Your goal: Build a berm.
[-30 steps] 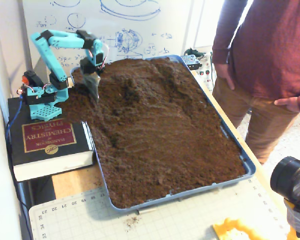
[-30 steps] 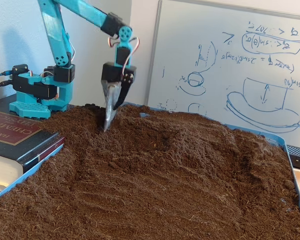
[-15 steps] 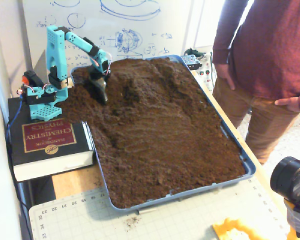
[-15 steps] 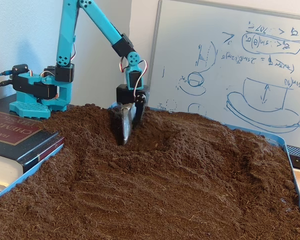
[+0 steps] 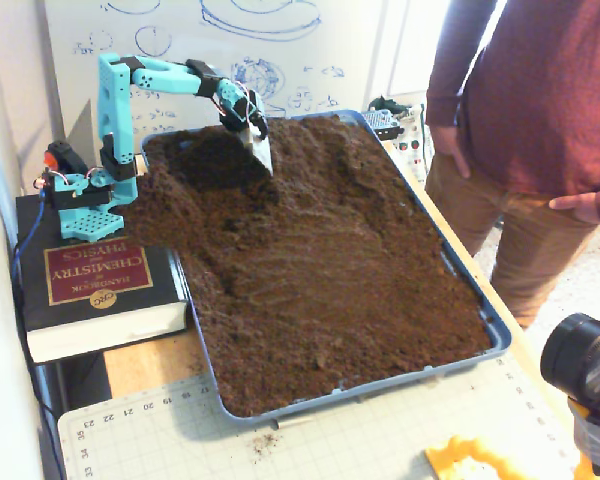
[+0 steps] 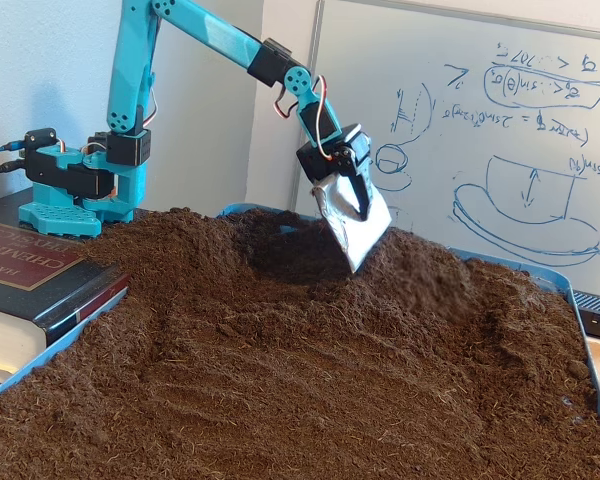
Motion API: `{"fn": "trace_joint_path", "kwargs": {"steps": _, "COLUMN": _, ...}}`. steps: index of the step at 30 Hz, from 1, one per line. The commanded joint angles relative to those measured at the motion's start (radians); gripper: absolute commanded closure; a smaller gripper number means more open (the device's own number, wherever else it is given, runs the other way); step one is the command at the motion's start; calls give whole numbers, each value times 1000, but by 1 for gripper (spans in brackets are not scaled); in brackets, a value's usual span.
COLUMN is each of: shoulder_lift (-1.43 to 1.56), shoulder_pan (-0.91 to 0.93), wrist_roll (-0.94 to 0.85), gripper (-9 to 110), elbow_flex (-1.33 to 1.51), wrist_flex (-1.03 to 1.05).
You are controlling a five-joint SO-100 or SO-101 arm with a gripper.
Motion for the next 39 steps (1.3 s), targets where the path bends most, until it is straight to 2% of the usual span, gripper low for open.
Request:
{"fn": "trace_joint_path", "kwargs": {"steps": 1, "shoulder_lift": 310, "shoulder_pan": 15, "wrist_roll": 0, "gripper": 101, "elbow_flex": -14, "wrist_flex": 91}}
{"fn": "trace_joint_path", "kwargs": {"steps": 5, "shoulder_lift": 581, "shoulder_pan": -3, "wrist_roll": -6, "gripper": 101, "elbow_flex": 104, "wrist_flex": 454}}
{"fn": "trace_joint_path", "kwargs": {"steps": 8, "shoulder_lift": 670, "shoulder_pan": 18, "wrist_roll": -38, "gripper": 101, "elbow_flex": 178, "wrist_flex": 718}}
{"fn": "trace_joint_path", "kwargs": {"steps": 12, "shoulder_lift": 695, "shoulder_pan": 169, "wrist_roll": -261, "gripper": 101, "elbow_flex": 201, "wrist_flex": 887}}
{"fn": "trace_joint_path", "kwargs": {"steps": 18, "shoulder_lift": 611, "shoulder_pan": 517, "wrist_roll": -887, "gripper": 101, "elbow_flex": 287, "wrist_flex": 890}}
{"fn": "trace_joint_path", "kwargs": {"steps": 21, "shoulder_lift": 508, "shoulder_pan": 670, "wrist_roll": -1120, "gripper": 101, "elbow_flex": 333, "wrist_flex": 884}}
{"fn": "trace_joint_path", "kwargs": {"steps": 23, "shoulder_lift": 403, "shoulder_pan": 736, "wrist_roll": -1212, "gripper": 101, "elbow_flex": 360, "wrist_flex": 851}}
{"fn": "trace_joint_path", "kwargs": {"steps": 30, "shoulder_lift": 101, "shoulder_pan": 782, "wrist_roll": -1247, "gripper": 101, "elbow_flex": 379, "wrist_flex": 626}}
{"fn": "trace_joint_path", "kwargs": {"steps": 36, "shoulder_lift": 26, "shoulder_pan": 779, "wrist_roll": -1230, "gripper": 101, "elbow_flex": 336, "wrist_flex": 387}}
{"fn": "trace_joint_path", "kwargs": {"steps": 39, "shoulder_lift": 17, "shoulder_pan": 758, "wrist_roll": -1149, "gripper": 101, "elbow_flex": 302, "wrist_flex": 316}}
